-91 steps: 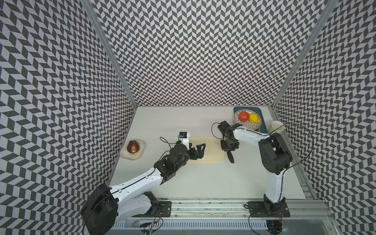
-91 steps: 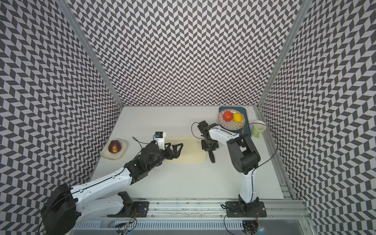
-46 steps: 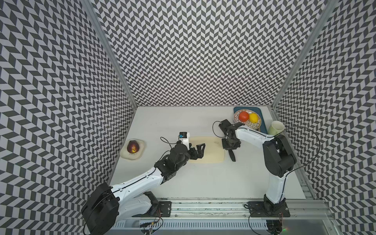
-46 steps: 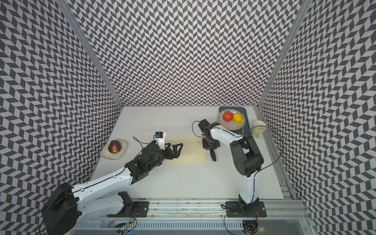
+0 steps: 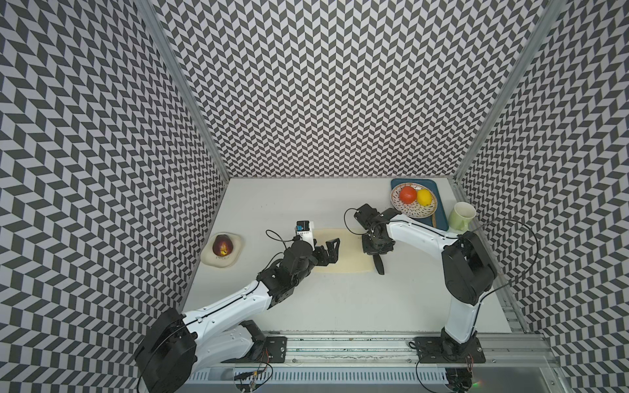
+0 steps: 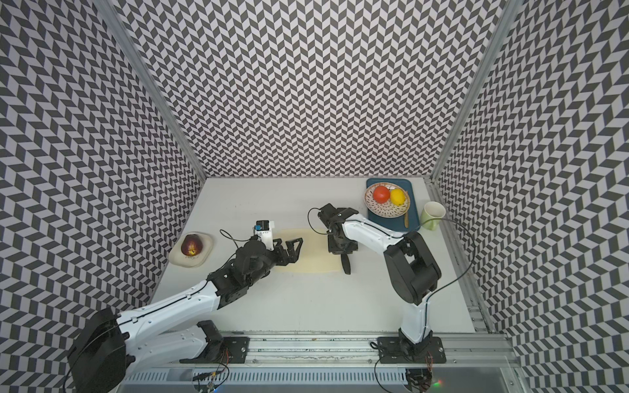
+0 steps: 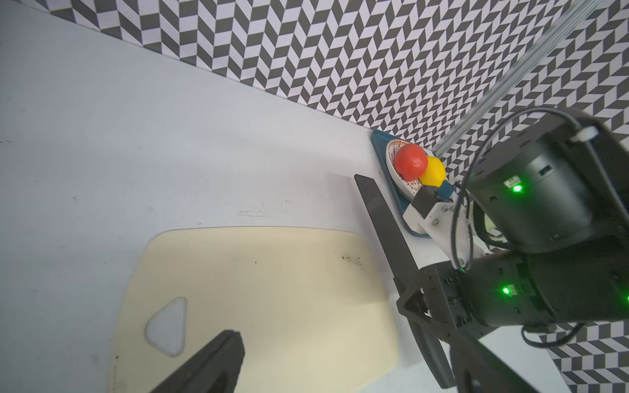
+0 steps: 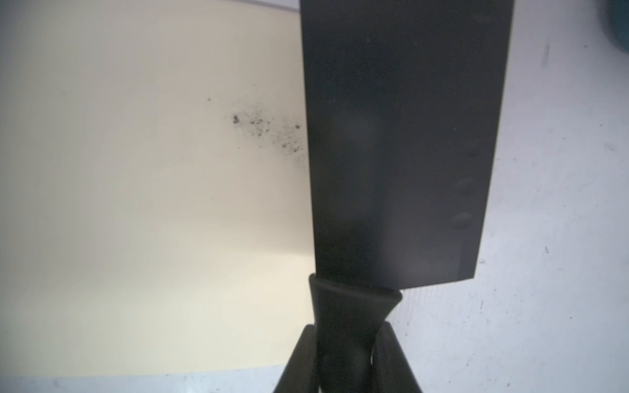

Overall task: Align the knife with the edge of the cutting board
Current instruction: Pick up the knife at the center of the board, then place the knife at the edge of the cutting board.

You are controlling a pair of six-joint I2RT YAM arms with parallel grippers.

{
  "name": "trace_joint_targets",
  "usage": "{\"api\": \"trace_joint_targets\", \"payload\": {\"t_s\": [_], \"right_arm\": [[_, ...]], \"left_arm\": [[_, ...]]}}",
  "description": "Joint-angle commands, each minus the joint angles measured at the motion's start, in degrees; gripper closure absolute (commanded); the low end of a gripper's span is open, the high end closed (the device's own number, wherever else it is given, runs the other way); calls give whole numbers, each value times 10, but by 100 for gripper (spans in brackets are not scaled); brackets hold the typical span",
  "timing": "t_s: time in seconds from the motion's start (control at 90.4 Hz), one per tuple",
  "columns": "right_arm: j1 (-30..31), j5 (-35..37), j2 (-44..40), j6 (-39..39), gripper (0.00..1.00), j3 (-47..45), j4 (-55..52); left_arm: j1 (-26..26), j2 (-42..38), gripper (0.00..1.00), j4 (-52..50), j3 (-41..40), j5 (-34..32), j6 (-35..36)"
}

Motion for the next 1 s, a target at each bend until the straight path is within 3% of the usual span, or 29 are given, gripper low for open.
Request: {"api": "trace_joint_targets", "payload": {"t_s": [0.0, 0.232, 0.553, 0.984], "right_arm": [[28, -2, -28, 50, 85, -4, 30], [57, -21, -56, 106, 85, -60, 65], [98, -38, -72, 151, 84, -107, 93], [115, -20, -27, 157, 83, -87, 98]], "left_arm": [[-3, -30, 0, -35, 5, -66, -17], [-3, -78, 0, -28, -18, -92, -26], [-3, -74, 0, -28, -15, -81, -26], [-3, -75, 0, -27, -16, -80, -24]]}}
